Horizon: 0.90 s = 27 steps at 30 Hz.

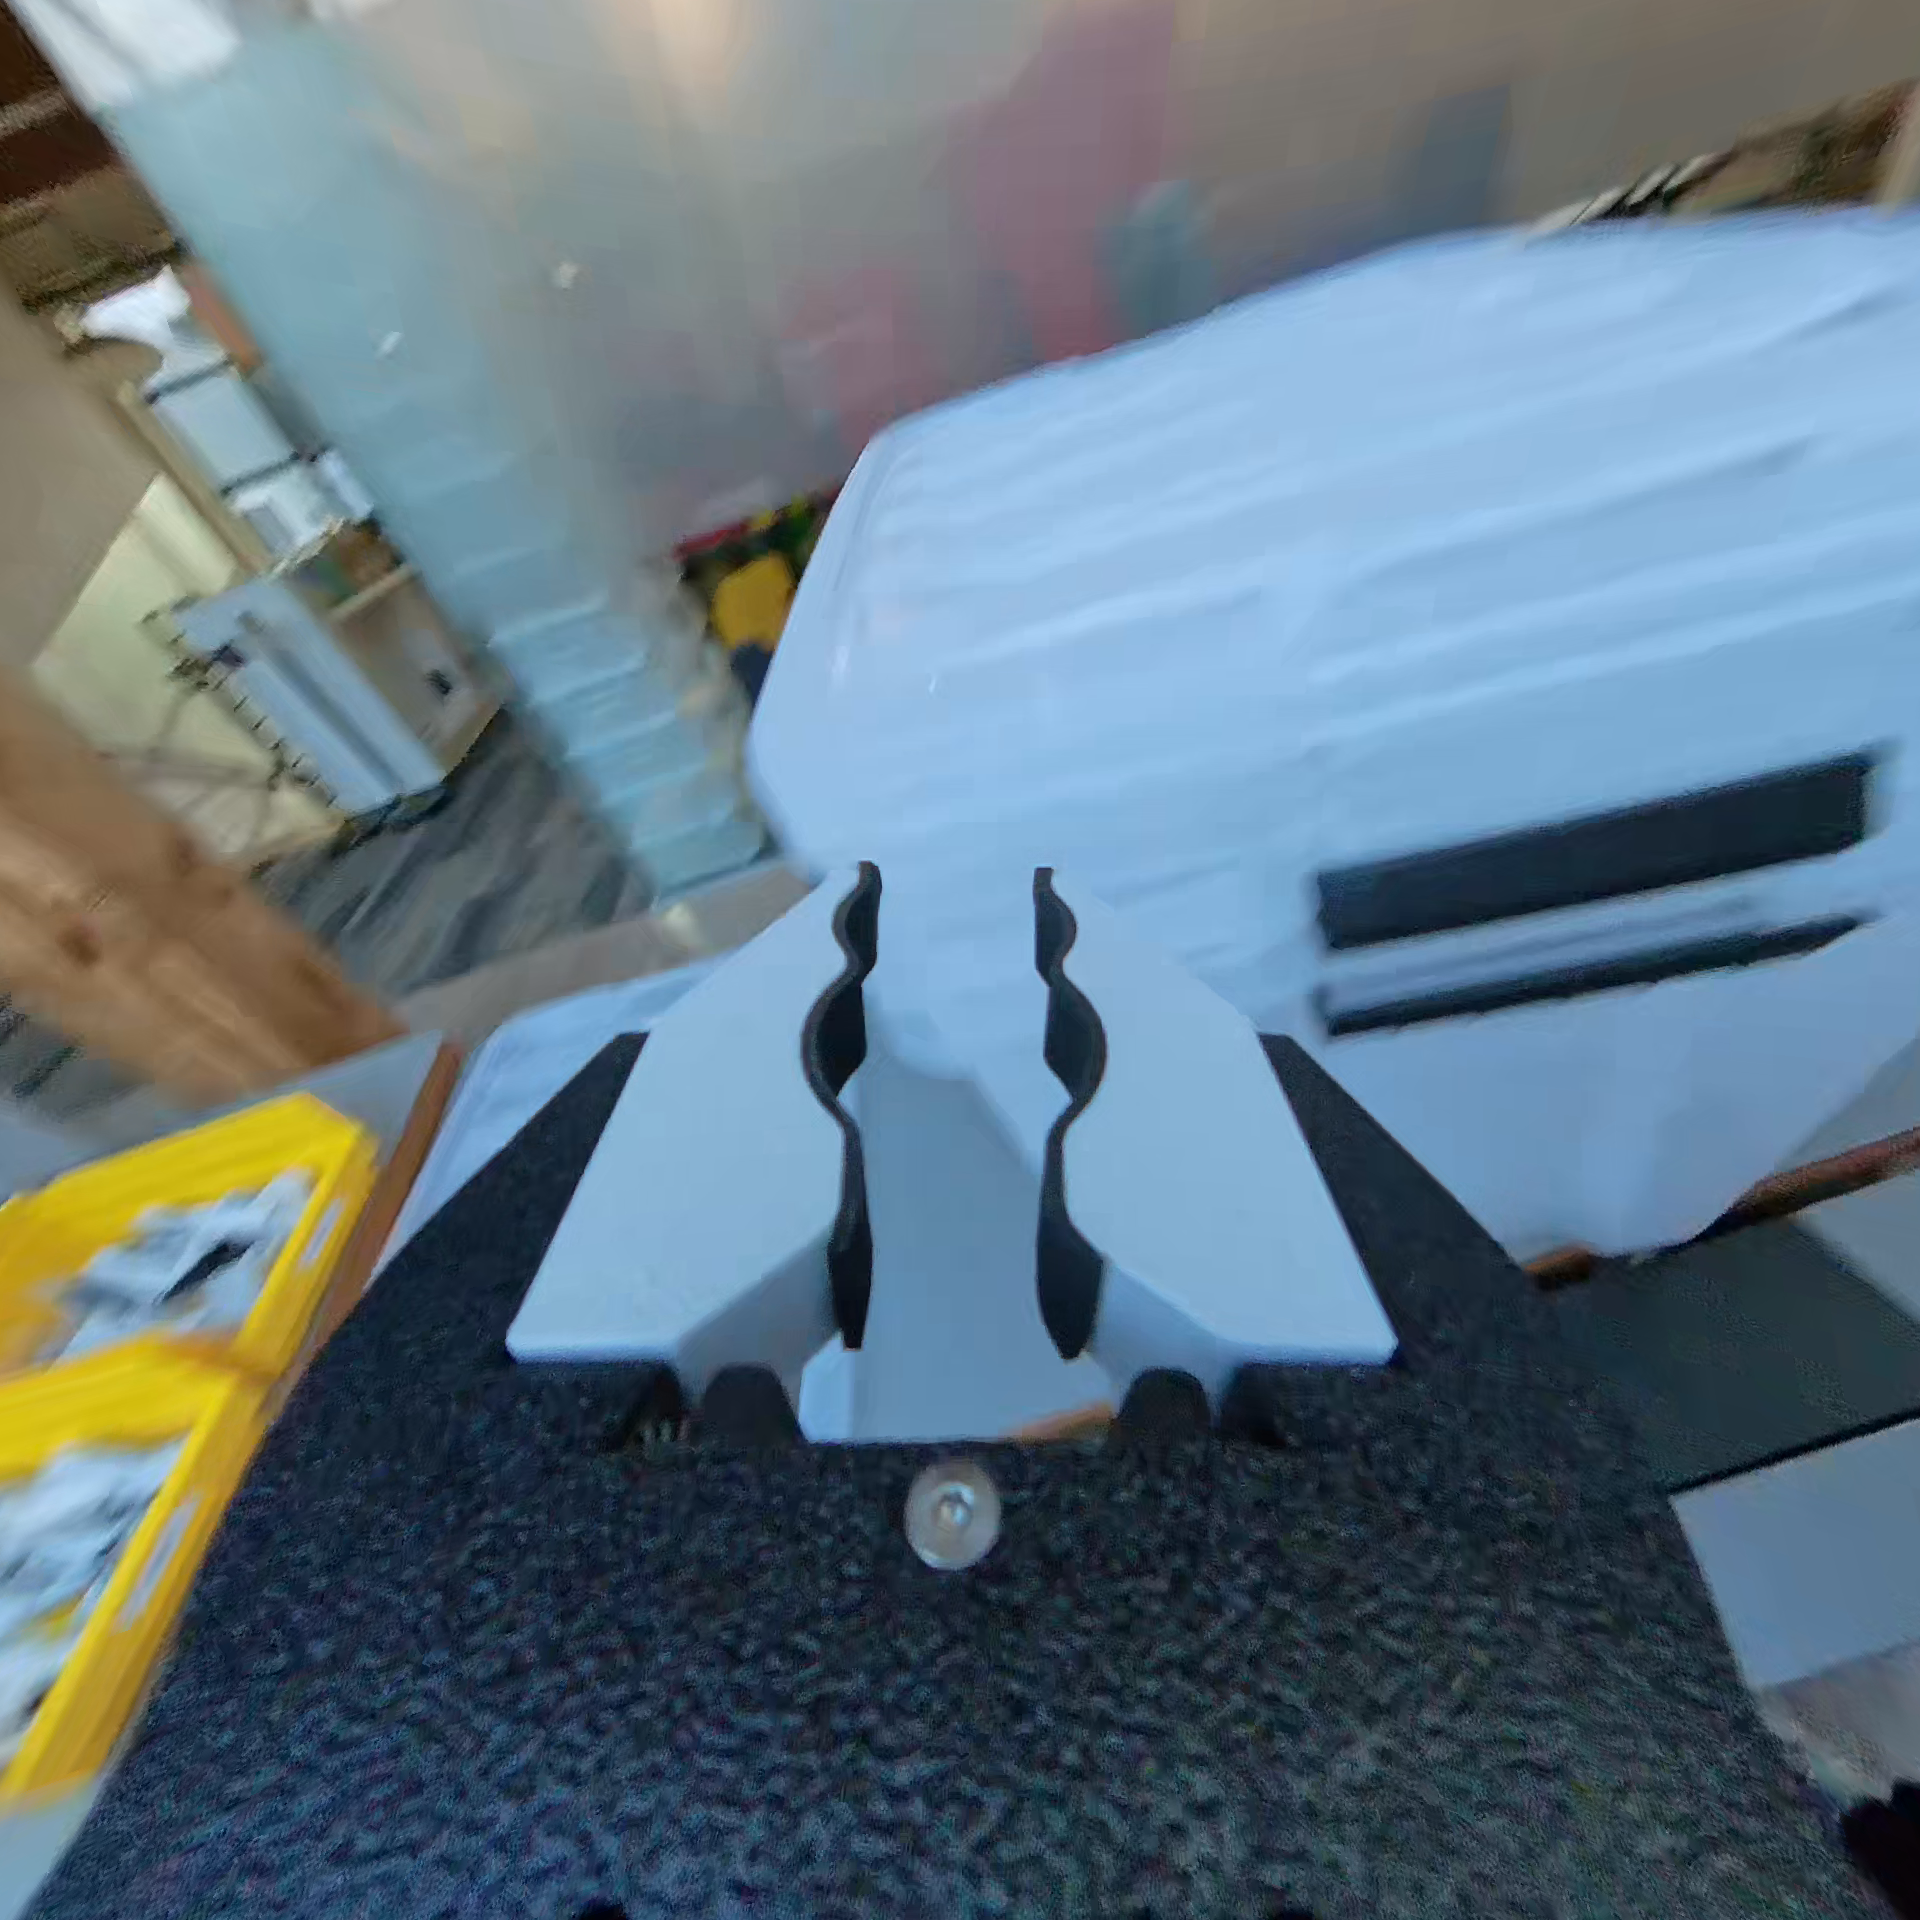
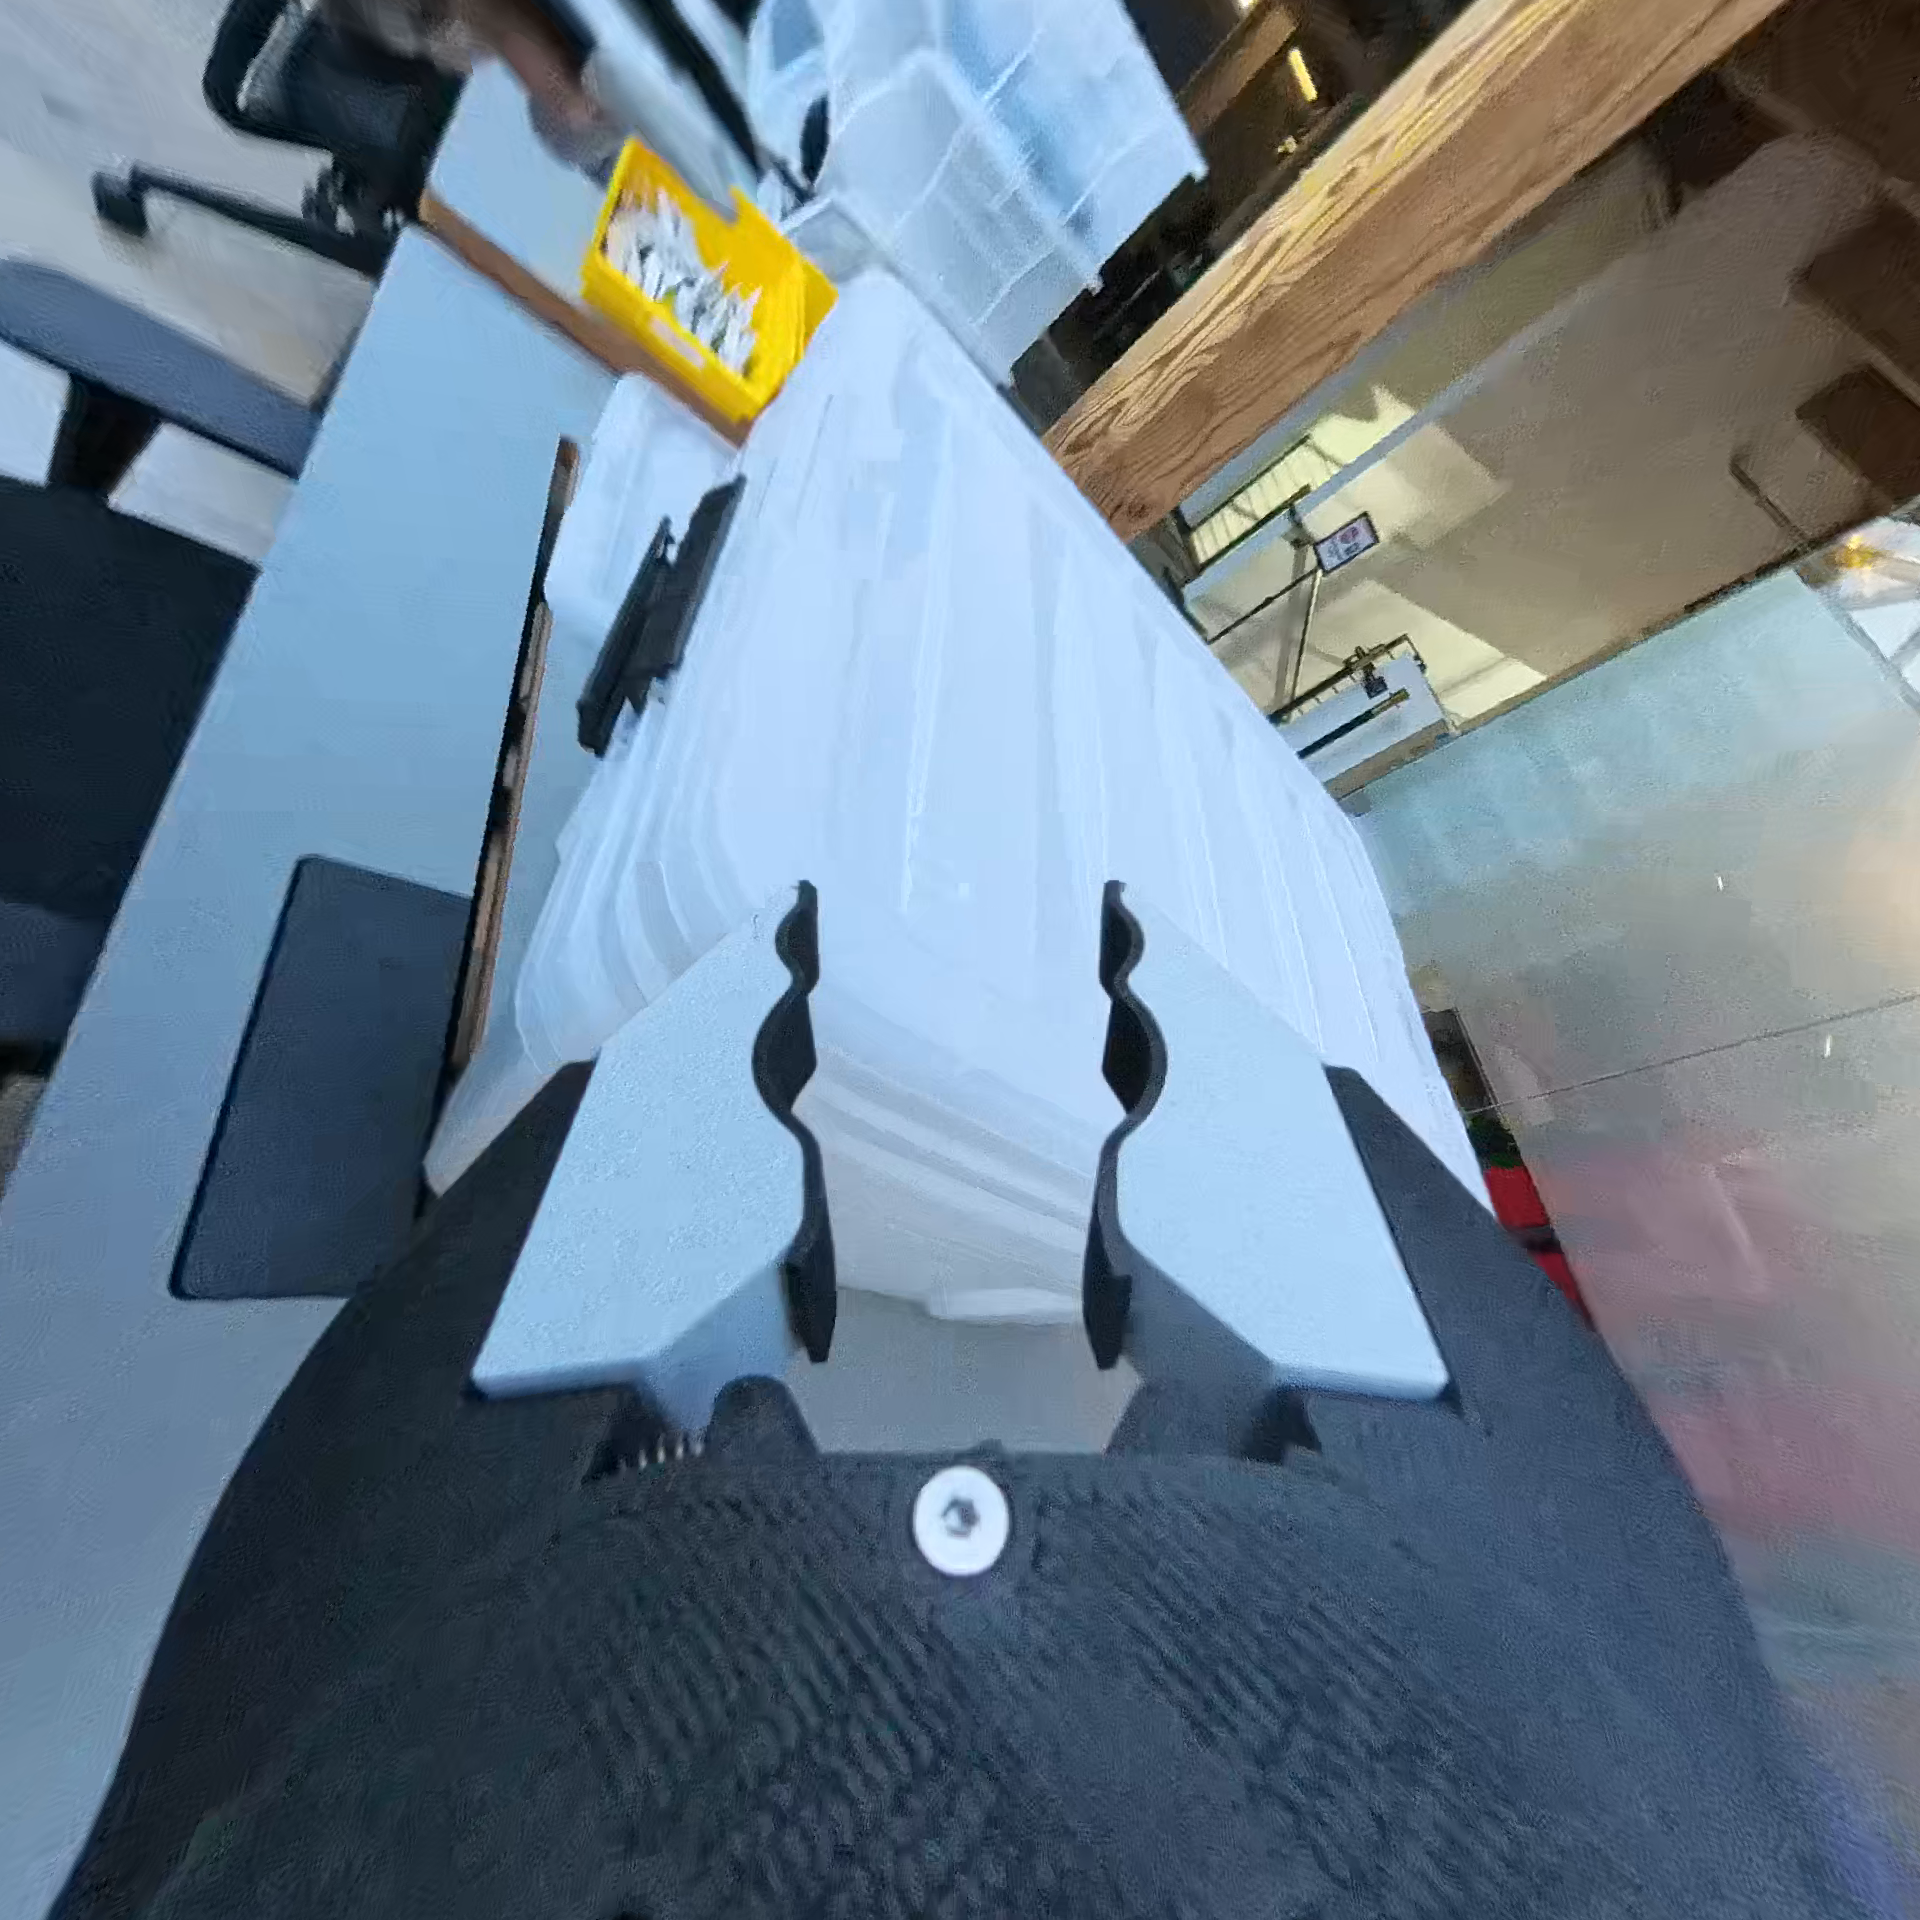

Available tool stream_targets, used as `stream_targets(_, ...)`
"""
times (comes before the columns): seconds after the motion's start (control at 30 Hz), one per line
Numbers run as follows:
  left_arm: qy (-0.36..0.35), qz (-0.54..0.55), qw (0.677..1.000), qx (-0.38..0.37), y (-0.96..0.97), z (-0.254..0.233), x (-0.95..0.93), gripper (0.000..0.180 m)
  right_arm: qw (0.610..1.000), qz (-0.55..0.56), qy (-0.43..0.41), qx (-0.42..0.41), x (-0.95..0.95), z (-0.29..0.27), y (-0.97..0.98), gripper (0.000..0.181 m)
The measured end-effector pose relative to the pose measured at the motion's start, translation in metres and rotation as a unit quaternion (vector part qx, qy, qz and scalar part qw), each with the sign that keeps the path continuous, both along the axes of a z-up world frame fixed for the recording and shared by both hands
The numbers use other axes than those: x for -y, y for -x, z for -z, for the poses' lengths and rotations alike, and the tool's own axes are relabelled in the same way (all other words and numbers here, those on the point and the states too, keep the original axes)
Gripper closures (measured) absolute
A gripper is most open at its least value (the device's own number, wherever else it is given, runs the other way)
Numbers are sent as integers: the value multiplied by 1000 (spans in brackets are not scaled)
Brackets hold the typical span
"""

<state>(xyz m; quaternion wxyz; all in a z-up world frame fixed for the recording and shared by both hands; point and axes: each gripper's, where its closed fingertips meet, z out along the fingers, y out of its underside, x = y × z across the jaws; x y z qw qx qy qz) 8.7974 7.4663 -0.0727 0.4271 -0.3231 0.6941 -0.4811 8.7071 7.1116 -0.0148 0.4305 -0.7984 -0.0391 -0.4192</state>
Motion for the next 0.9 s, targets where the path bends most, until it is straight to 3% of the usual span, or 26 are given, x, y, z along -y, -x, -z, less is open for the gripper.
stream_targets(0.1,-49,-71,991,-100,-7,80,-72,134,999,-9,-12,-38,-16,11,26,129)
stream_targets(0.37,-229,-22,949,-217,-26,251,-156,129,977,-74,-13,-199,-96,51,87,140)
stream_targets(0.57,-287,-21,929,-231,-85,306,-198,115,949,-64,82,-298,-146,147,109,141)
stream_targets(0.67,-363,-21,908,-206,-111,323,-221,105,933,-42,113,-339,-158,189,117,141)
stream_targets(0.77,-446,-26,879,-167,-130,335,-244,107,920,-29,124,-370,-163,215,128,145)
stream_targets(0.9,-466,-3,865,-185,-141,356,-263,106,908,-16,128,-398,-163,235,136,147)
